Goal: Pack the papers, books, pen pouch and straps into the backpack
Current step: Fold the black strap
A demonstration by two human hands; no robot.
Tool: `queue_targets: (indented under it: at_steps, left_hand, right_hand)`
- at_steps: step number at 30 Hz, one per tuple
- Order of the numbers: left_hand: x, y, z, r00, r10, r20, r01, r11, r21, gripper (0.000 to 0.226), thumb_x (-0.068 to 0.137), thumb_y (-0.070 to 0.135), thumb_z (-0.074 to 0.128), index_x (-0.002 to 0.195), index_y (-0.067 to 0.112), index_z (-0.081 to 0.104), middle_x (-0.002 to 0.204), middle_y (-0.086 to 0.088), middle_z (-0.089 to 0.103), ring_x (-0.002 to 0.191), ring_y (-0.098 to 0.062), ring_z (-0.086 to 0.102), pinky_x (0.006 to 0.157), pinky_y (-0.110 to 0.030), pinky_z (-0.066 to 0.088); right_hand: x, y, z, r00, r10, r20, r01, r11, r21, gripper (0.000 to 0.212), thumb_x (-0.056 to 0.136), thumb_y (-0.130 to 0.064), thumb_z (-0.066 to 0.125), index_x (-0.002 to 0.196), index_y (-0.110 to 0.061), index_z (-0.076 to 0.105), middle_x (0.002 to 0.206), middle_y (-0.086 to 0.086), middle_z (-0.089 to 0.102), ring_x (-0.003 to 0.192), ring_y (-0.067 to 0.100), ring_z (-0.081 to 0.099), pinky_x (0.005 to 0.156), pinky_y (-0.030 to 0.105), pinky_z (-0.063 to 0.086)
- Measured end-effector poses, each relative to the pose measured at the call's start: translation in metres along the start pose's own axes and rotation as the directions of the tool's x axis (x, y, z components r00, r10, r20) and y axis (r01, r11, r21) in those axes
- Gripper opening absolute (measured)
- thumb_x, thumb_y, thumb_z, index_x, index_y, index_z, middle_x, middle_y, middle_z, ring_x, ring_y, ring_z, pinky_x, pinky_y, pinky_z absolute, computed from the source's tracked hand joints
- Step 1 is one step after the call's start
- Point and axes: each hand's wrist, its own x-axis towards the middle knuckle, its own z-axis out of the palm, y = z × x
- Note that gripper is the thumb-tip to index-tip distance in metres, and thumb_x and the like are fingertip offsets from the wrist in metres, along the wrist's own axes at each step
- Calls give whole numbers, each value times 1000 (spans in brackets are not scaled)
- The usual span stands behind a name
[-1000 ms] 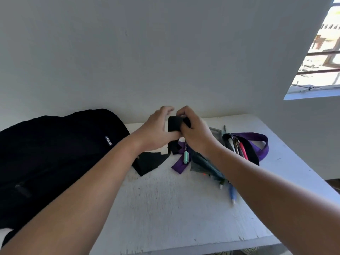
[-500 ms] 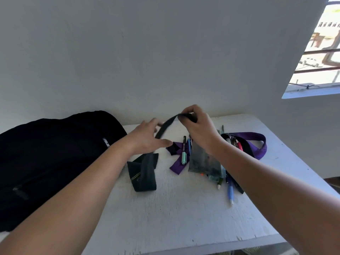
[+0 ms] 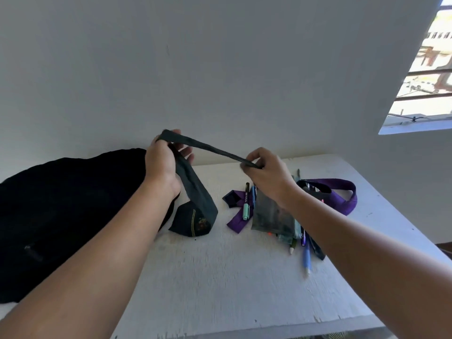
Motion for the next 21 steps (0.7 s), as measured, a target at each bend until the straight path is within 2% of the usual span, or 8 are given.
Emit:
queue_targets:
  at_steps: [2,4,7,10,14,16,18,21]
  left_hand:
    - [0,2,4,999,-35,-27,35,999,-19,22,100,20,46,104,15,67,81,-1,59,69,-19,62,76,-35,60]
    - [-1,-4,7,1000,-13,11,11,983,184,20,100,18,45,105,16,63,77,0,55,66,-16,54,66,-31,55]
    - [-5,-23,1,964,-100,246,-122,654,746,18,99,21,55,116,24,55,104,-4,69,92,-18,64,86,-36,54]
    - [-24,-29,-10,878,-319,357,-211,410,887,54,91,11,62,138,28,41,117,-4,66,101,-14,62,83,-32,53]
    - [-42,-28,-17,782,-378,495,-359,376,854,68,84,19,78,136,42,40,138,11,41,119,-4,46,91,-21,40]
    - [-44,-30,-13,775,-311,549,-379,467,799,47,85,32,81,124,42,57,136,17,51,125,-2,46,97,-21,35]
    - [-40,-33,-6,844,-152,514,-353,566,746,12,92,36,74,101,29,72,111,13,71,110,-4,62,87,-21,42]
    - [-28,-29,-5,918,225,328,-396,582,710,22,94,31,70,82,13,70,80,2,74,80,-16,69,77,-37,54]
  right_hand:
    - [-5,-10,2,982,-25,189,16,999,51,34,88,-45,80,103,-19,65,71,-4,54,55,9,46,53,23,38]
    - [-10,-26,11,949,-70,308,35,992,120,41,88,-54,77,105,-18,67,78,-1,54,61,9,46,57,22,37]
    - [-8,-47,24,965,-62,254,-51,909,415,32,102,-43,63,94,-13,70,73,9,49,56,9,40,56,23,33]
    - [-5,-56,30,979,-43,199,-87,798,597,14,102,-18,67,93,-8,69,65,3,50,51,11,43,52,22,39]
    - [-8,-59,28,993,-10,116,-77,691,718,15,94,-15,78,97,-7,65,68,3,63,53,11,52,54,22,46]
    - [-8,-59,24,997,23,74,-70,668,741,18,90,-16,82,94,-9,65,68,1,64,55,12,50,54,25,46]
    - [-8,-58,20,999,36,27,-45,692,720,19,88,-17,84,92,-12,66,67,-2,66,52,11,47,53,25,42]
    - [-8,-52,9,999,37,-21,-15,778,628,22,87,-21,86,94,-12,67,74,-1,72,49,8,46,52,22,40]
